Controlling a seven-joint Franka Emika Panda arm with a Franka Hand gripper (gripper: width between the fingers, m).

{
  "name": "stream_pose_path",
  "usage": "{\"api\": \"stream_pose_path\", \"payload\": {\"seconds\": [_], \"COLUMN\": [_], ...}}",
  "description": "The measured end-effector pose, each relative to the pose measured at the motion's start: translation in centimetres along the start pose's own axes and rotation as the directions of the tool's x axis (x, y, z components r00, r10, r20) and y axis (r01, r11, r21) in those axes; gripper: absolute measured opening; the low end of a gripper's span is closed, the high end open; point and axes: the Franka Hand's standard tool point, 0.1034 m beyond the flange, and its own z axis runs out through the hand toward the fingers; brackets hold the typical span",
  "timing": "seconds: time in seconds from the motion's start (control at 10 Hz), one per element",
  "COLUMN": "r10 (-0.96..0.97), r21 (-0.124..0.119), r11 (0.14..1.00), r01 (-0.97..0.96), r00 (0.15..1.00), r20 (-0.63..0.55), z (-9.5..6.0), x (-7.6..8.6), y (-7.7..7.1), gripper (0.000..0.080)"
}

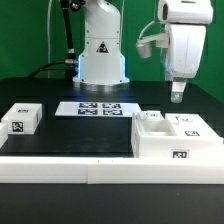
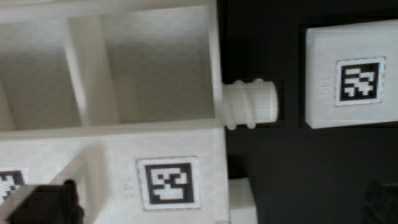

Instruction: Assemble cabinet

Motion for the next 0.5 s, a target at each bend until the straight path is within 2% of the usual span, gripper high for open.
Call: {"api": "stream_pose_path", "payload": {"seconds": [0.3,0.4,0.5], "r10": [0.001,0.000,-0.011], "r21": [-0.004,0.000,0.015], "r11": [1.000,1.000,1.000], "r01": [-0.001,0.000,0.011], "r00": [1.000,1.000,1.000], "r20": [-0.004,-0.008,0.000], "z": [0.2,0.8,1.0], "x": [0.0,-0.3,-0.8], "y": [-0.4,-2.0,-3.4], "gripper": [0.0797,0.0797,0.0797]}}
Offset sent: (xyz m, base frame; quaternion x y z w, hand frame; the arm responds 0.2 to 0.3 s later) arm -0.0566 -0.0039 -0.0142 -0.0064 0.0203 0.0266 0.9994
